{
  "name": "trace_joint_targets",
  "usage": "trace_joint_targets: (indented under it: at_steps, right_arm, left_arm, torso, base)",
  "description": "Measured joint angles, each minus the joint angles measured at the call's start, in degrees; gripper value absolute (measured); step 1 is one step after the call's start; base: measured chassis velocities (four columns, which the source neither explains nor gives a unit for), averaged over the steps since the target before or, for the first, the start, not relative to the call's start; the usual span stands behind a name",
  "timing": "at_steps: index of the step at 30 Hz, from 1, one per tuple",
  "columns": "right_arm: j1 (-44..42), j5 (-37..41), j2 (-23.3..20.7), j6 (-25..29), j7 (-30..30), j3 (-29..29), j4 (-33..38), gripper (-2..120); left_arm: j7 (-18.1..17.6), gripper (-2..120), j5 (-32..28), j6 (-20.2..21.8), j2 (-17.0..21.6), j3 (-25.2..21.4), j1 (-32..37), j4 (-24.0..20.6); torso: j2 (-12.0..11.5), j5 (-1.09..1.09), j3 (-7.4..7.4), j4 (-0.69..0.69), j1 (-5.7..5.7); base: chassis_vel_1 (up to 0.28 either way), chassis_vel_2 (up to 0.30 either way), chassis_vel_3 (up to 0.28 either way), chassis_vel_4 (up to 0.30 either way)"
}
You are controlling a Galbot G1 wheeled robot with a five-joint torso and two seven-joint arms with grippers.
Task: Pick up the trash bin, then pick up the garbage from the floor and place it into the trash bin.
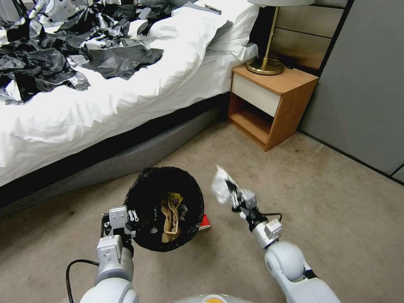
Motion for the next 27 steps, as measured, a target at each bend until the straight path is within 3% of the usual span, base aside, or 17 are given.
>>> trace_joint_targets:
  at_steps: [5, 7, 13, 18, 27]
  right_arm:
    - [-0.3, 1.9, -0.5, 0.4, -2.7, -0.6, 7.1, 0]
    - [-1.6, 3.9, -1.2, 0.4, -5.1, -2.0, 13.1, 0]
    - [-4.1, 3.7, -2.4, 0.6, -7.0, -4.8, 17.0, 0]
    - [-5.2, 1.5, -3.2, 1.3, -7.4, -6.4, 15.7, 0]
    - [-4.0, -0.7, -2.7, 0.1, -5.7, -12.8, 3.8, 0]
  left_arm:
    - [0.0, 0, 0.1, 0.0, 0.0, 0.0, -0.1, 0.3]
    - [0.0, 0, 0.2, -0.1, -0.1, 0.1, -0.2, 0.5]
    - [0.1, 0, 0.4, -0.1, -0.1, 0.4, -0.2, 0.7]
    - [0.1, 0, 0.4, -0.1, -0.1, 0.5, -0.3, 0.7]
    - [0.2, 0, 0.9, -0.2, -0.3, 1.1, -0.1, 0.5]
  torso:
    - [0.0, 0.0, 0.0, 0.01, -0.01]
    - [0.0, -0.01, 0.0, 0.0, 0.0]
    - [0.0, 0.01, 0.0, 0.0, 0.0]
    - [0.0, 0.0, 0.0, 0.0, 0.0]
    - [0.0, 0.01, 0.0, 0.0, 0.0]
  base:
    - [0.0, 0.0, 0.0, 0.0]
    - [0.0, 0.0, 0.0, 0.0]
    - [0.0, 0.0, 0.0, 0.0]
    - [0.0, 0.0, 0.0, 0.0]
    - [0.0, 0.0, 0.0, 0.0]
